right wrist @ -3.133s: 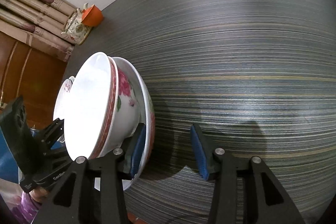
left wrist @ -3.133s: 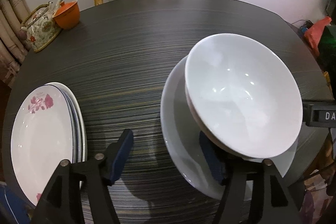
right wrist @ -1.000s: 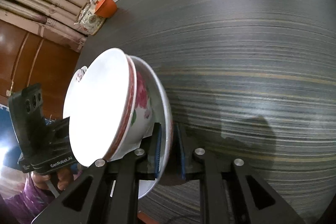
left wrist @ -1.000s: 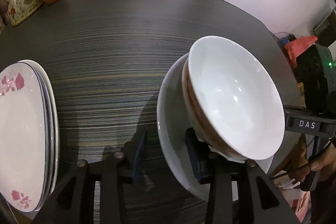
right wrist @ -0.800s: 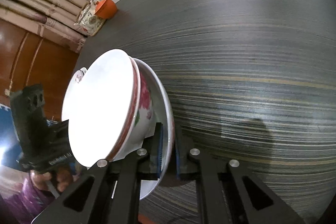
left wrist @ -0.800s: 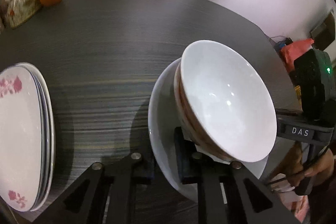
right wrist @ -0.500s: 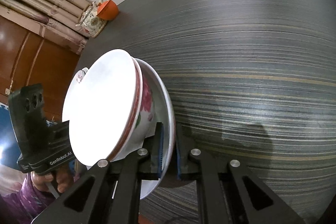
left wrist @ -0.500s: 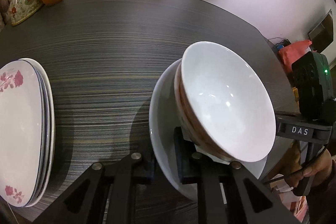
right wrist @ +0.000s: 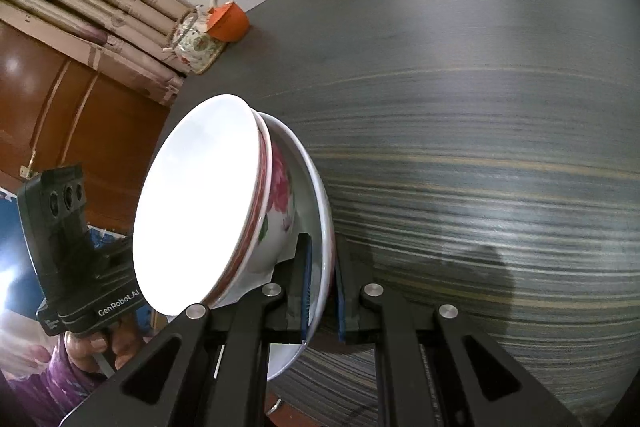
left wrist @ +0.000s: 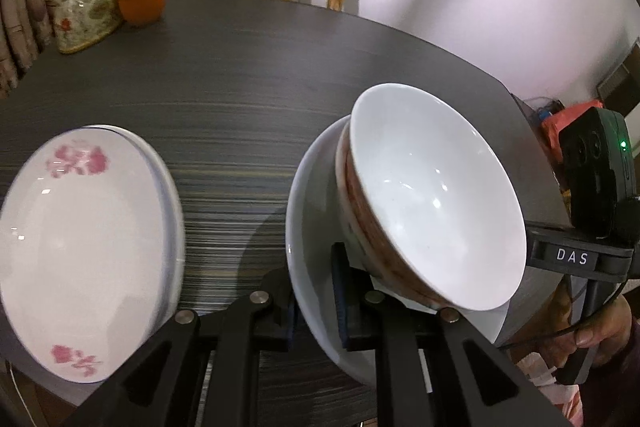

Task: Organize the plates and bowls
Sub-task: 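Hold the nested bowl stack beside the plate stack with the right gripper, then lower the nested bowl stack onto the flowered plate stack with the right gripper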

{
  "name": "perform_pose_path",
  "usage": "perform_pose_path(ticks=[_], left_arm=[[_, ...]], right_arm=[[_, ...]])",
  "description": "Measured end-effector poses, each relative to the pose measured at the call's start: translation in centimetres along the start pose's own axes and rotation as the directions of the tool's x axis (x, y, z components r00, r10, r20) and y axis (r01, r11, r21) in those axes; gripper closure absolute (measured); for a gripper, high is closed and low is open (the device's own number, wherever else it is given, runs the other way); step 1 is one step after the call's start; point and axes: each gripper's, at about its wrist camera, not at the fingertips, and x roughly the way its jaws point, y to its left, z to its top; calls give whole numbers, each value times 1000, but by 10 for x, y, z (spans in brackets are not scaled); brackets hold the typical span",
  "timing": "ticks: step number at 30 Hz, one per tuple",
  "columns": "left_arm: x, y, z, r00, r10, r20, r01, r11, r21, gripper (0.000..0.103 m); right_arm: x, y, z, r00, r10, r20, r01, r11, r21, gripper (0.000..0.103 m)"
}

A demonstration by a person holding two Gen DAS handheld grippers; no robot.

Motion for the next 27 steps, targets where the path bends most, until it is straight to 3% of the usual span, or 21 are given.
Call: perform_pose_path(ticks=[5, 14, 27], left_arm=[[-25, 16, 4, 999, 44, 29, -44, 999, -26, 89], [-70, 80, 3, 990, 133, 53, -128, 988, -87, 89], [-79, 144, -7, 983, 174, 51, -165, 975, -149, 88]], right_arm=[[6, 26, 10, 1000, 22, -6, -22, 999, -32, 93], [46, 93, 30, 995, 83, -54, -87, 992, -91, 93], [104, 148, 46, 988, 81, -129, -98, 987, -130, 93]])
